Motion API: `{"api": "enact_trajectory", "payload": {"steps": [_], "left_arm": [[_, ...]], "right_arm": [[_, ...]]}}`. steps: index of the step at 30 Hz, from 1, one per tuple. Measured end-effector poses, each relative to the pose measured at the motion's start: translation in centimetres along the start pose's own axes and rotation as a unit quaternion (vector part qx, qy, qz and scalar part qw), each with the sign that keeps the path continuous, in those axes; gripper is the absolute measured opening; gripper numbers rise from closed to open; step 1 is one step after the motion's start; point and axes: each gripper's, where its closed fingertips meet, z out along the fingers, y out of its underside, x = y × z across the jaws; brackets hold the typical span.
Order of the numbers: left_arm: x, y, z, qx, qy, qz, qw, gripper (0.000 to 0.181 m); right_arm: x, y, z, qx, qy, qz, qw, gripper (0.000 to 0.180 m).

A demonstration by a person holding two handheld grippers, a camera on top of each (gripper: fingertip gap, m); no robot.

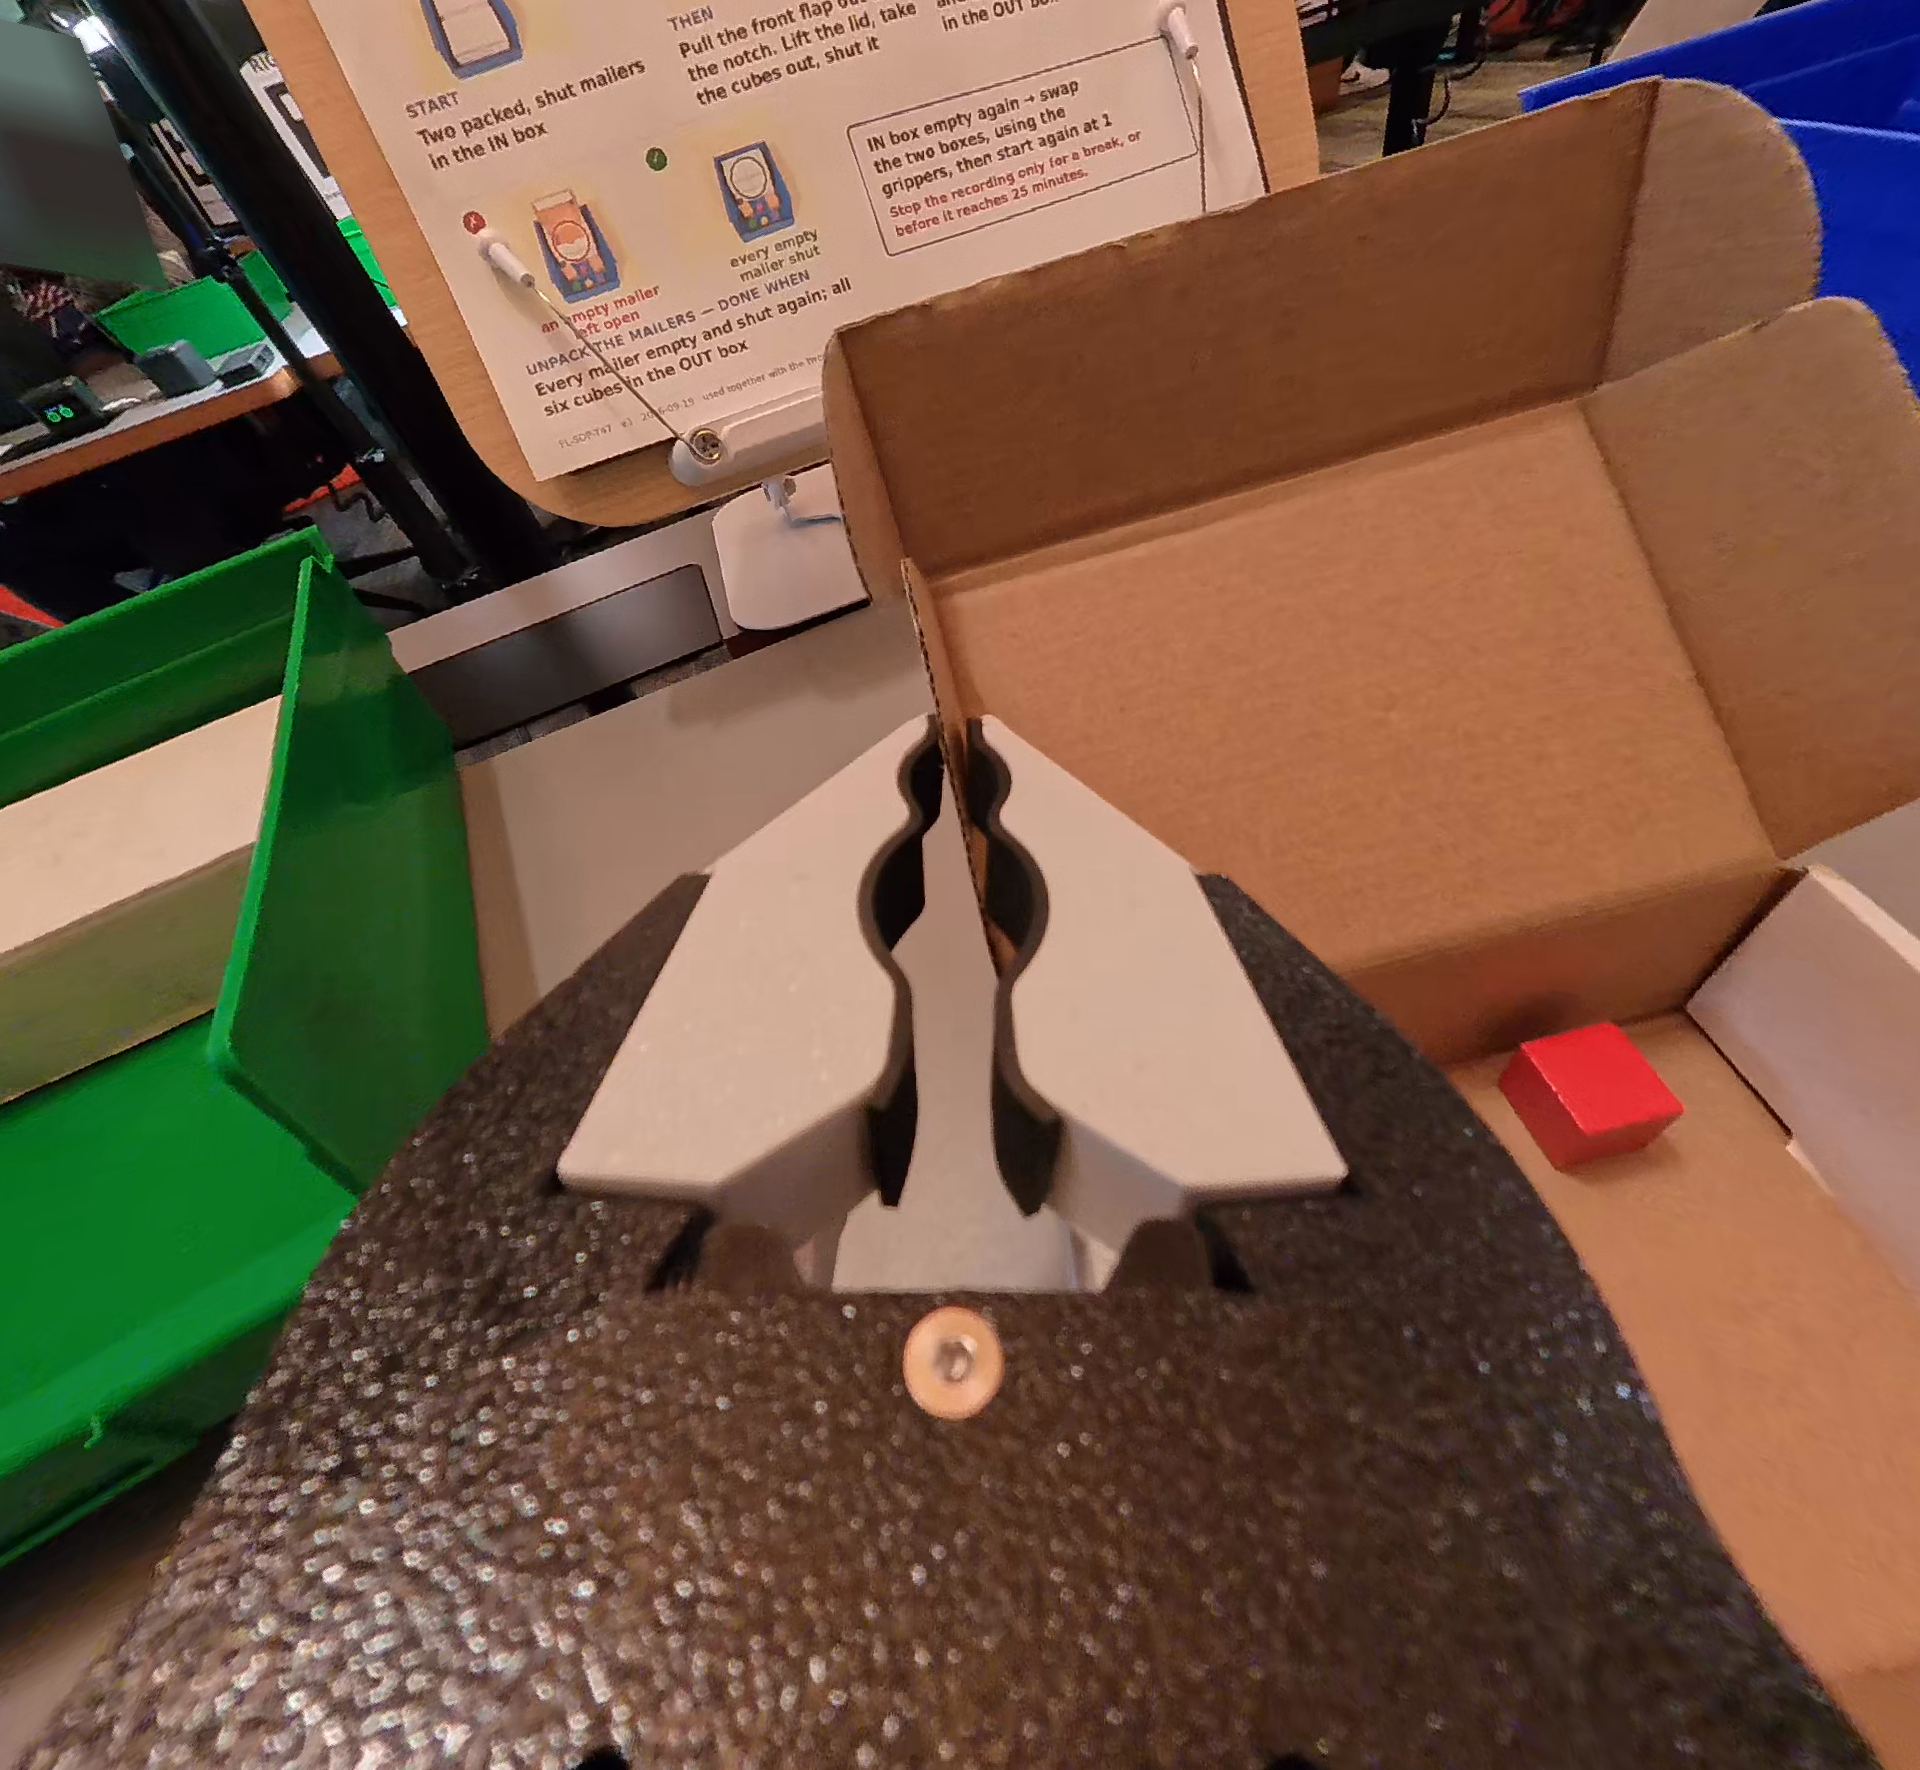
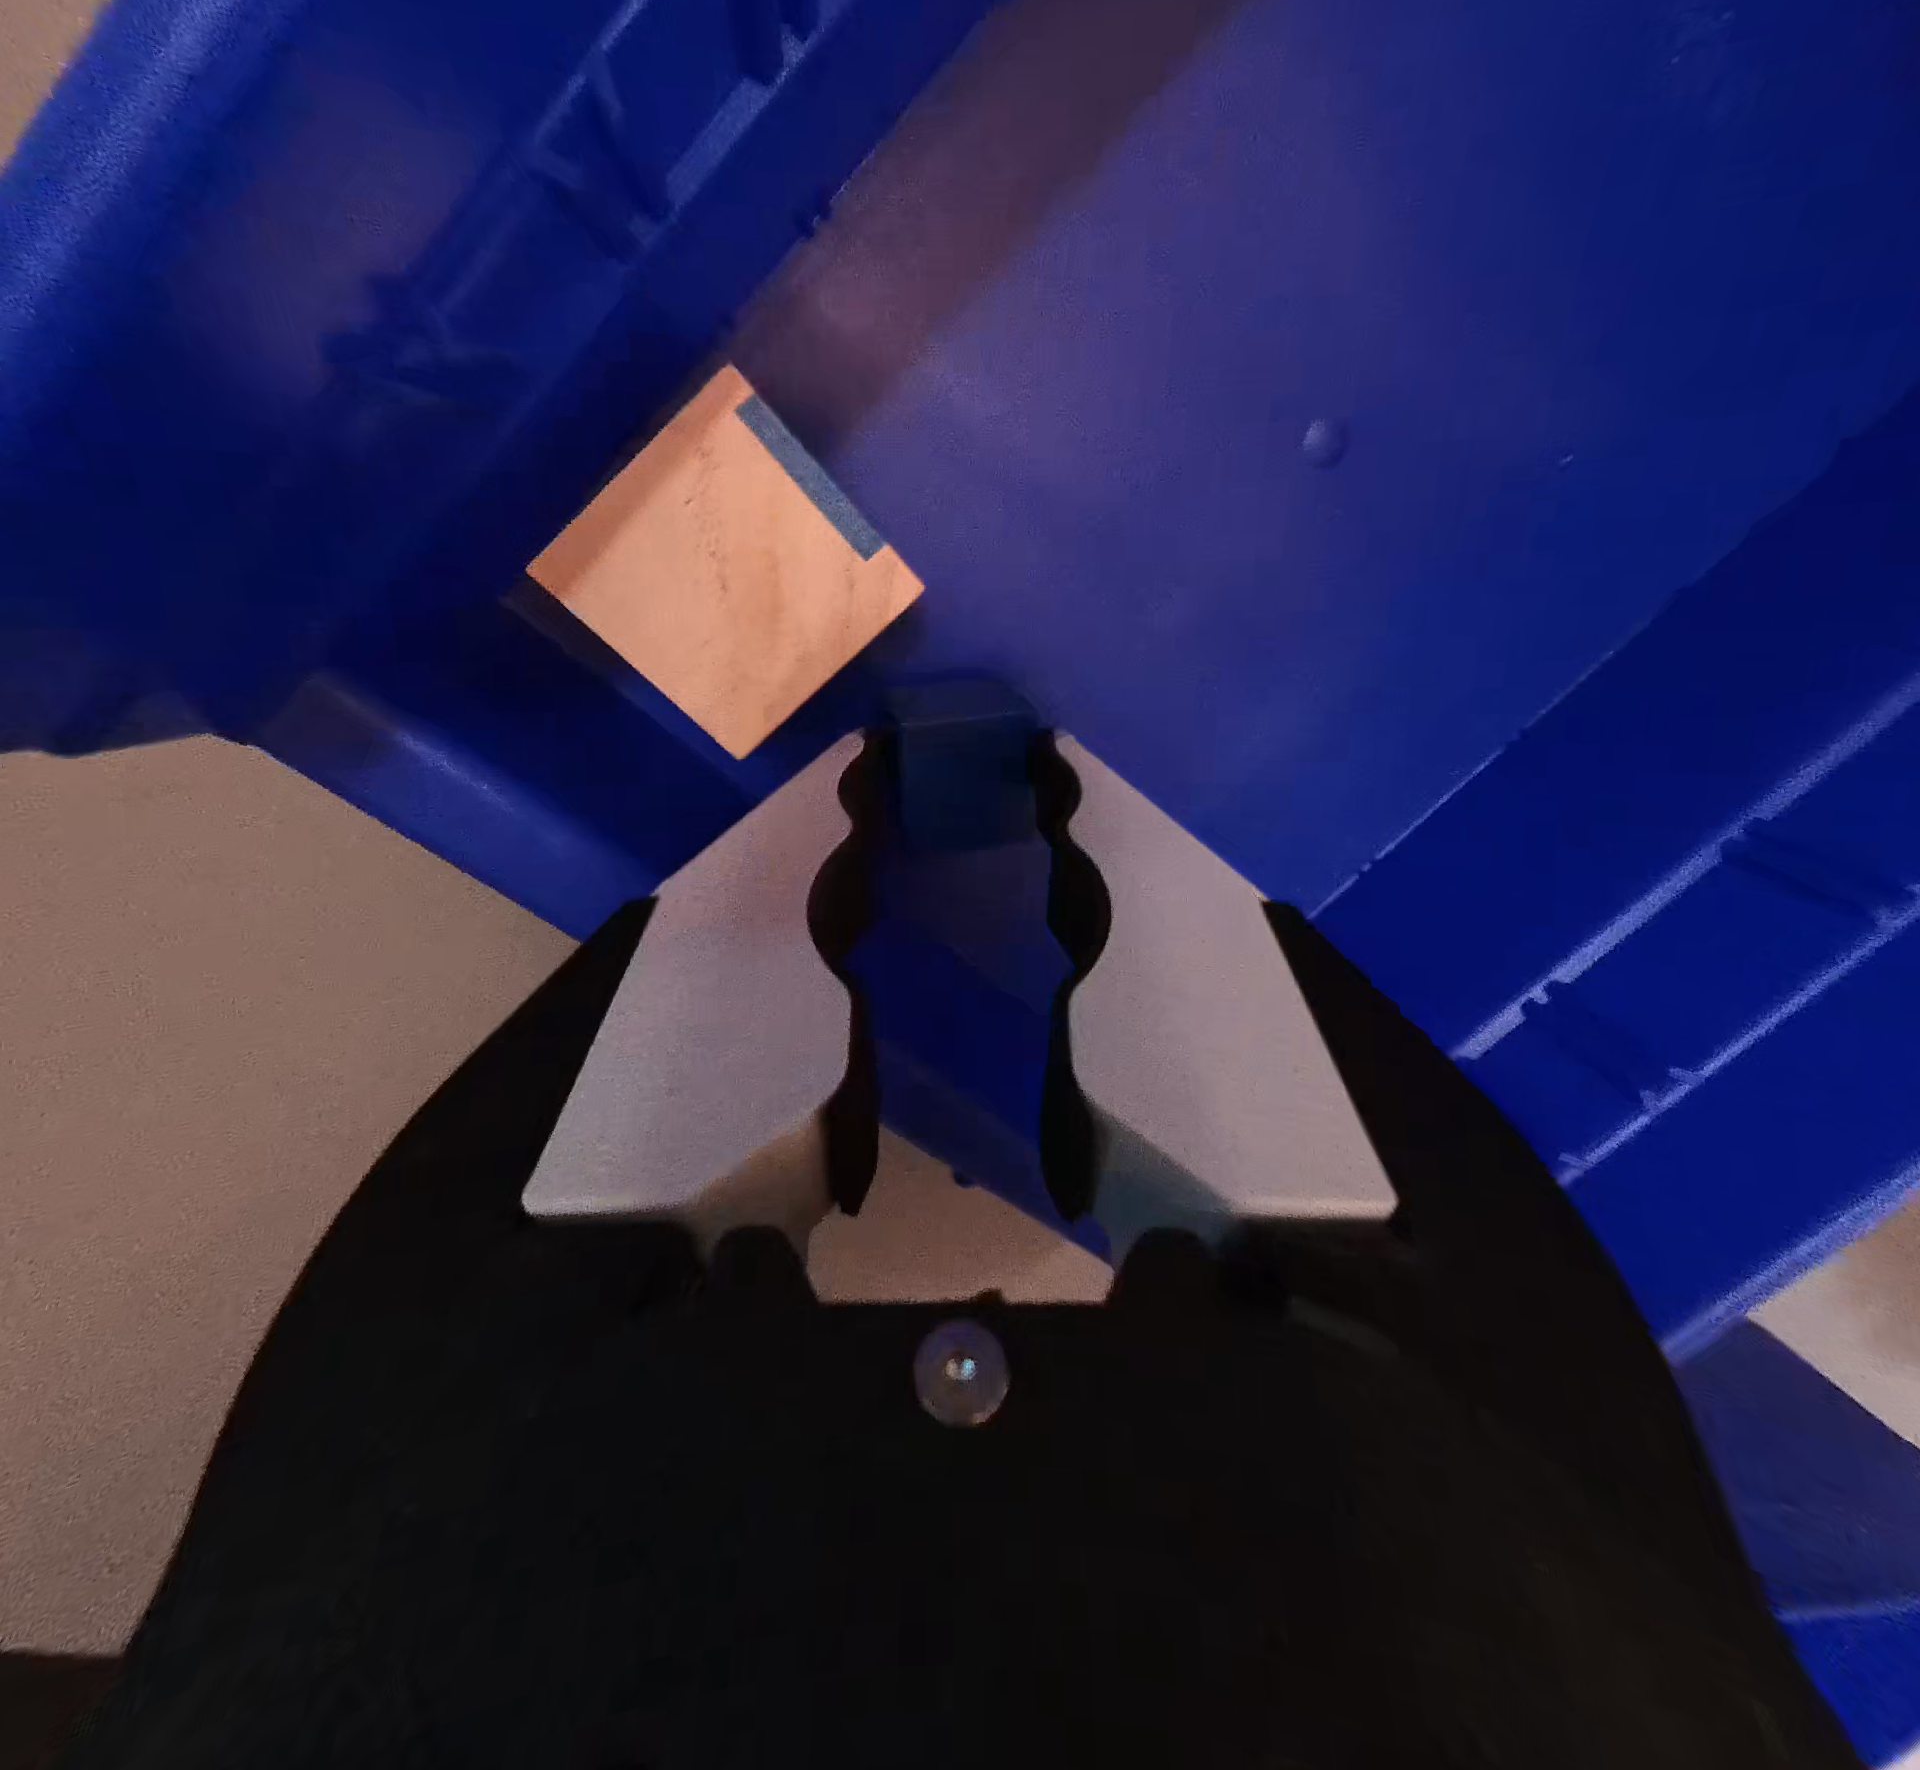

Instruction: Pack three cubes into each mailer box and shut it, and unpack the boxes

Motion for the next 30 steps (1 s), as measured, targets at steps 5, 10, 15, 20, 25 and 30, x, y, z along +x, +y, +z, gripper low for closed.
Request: {"api": "enact_trajectory", "payload": {"steps": [5,10,15,20,25,30], "left_arm": [[0.0,0.0,0.0,0.001,0.0,0.0,1.0,0.001],[0.0,0.0,0.0,-0.002,-0.001,-0.001,1.0,0.001],[0.1,0.0,-0.1,-0.008,-0.007,0.001,1.0,0.001],[-0.1,0.2,-0.3,-0.018,-0.021,0.005,1.0,0.001],[-0.6,0.5,-0.8,-0.04,-0.054,-0.019,0.998,0.001],[-0.1,0.8,-3.1,-0.032,-0.057,-0.036,0.997,0.002]], "right_arm": [[0.5,-0.5,-2.0,0.039,0.001,0.027,0.999,0.071],[-5.0,-2.0,-10.6,0.134,0.006,-0.029,0.991,0.074],[-26.3,-5.4,-17.4,0.295,-0.09,-0.312,0.899,0.04],[-34.3,-8.1,-13.4,0.241,-0.073,-0.219,0.943,0.051],[-35.3,-11.3,-10.9,0.265,-0.063,-0.101,0.957,0.047],[-32.6,-10.5,-8.1,0.221,-0.054,-0.08,0.971,0.042]]}}
